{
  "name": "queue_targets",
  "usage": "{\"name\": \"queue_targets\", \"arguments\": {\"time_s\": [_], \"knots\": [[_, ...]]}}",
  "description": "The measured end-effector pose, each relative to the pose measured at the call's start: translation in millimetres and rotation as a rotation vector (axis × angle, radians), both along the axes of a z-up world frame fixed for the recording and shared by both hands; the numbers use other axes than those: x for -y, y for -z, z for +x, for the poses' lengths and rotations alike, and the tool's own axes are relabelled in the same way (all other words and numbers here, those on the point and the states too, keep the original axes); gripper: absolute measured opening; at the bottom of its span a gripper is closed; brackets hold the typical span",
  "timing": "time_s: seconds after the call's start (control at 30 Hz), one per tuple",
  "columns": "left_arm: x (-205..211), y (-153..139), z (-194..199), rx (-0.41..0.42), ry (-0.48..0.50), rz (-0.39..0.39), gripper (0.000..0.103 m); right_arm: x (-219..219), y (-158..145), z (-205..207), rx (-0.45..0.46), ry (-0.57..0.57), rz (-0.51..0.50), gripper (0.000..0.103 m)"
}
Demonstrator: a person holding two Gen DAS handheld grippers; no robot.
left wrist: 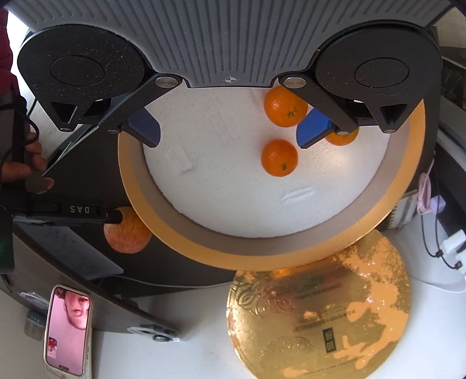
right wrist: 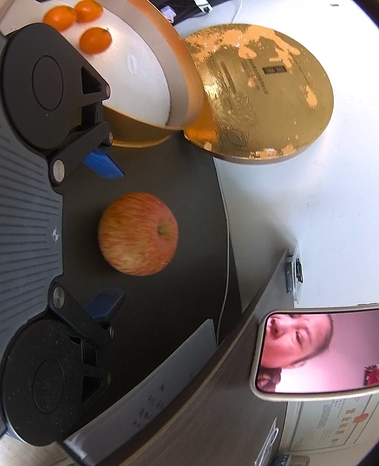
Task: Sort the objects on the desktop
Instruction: 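Move the right gripper toward the red apple on the desk, then close the right gripper on the red apple and lift it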
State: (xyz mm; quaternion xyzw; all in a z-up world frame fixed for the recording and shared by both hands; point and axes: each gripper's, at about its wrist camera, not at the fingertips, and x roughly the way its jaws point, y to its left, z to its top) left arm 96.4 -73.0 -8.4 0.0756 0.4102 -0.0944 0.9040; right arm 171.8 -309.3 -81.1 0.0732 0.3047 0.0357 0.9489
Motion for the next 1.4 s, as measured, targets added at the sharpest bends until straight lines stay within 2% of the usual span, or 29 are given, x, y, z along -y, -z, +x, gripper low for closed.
{"name": "queue_targets", "arguments": {"time_s": [0.1, 0.27, 0.43, 0.57, 0.73, 0.97, 1.13, 1.4], "knots": [[-1.5, 2.9, 7.1, -0.009, -0.011, 0.005, 0.102, 0.7, 4.6, 13.5, -0.007, -0.007, 0.007, 0.09], [-4.2, 5.5, 15.0, -0.018, -0.028, 0.011, 0.102, -3.2, 13.2, 32.6, -0.021, -0.024, 0.002, 0.09], [-6.7, 7.7, 16.6, -0.025, -0.037, 0.015, 0.102, -8.8, 18.4, 45.7, -0.035, -0.029, -0.028, 0.084], [-8.7, 9.0, 15.7, -0.028, -0.042, 0.018, 0.102, -9.3, 18.3, 45.2, -0.038, -0.029, -0.04, 0.083], [-9.7, 8.0, 10.9, -0.028, -0.038, 0.018, 0.102, -7.0, 13.1, 34.8, -0.087, -0.025, -0.035, 0.082], [-9.2, 5.2, 0.8, -0.019, -0.03, 0.016, 0.102, -1.6, 8.0, -12.3, -0.145, -0.043, -0.034, 0.082], [-7.4, 4.4, -7.1, -0.016, -0.02, 0.013, 0.102, 0.4, 11.4, -38.5, -0.115, -0.053, -0.04, 0.083], [-8.0, 3.6, -16.6, -0.01, -0.029, 0.019, 0.102, -2.6, 18.9, -35.1, -0.061, -0.026, -0.023, 0.086]]}}
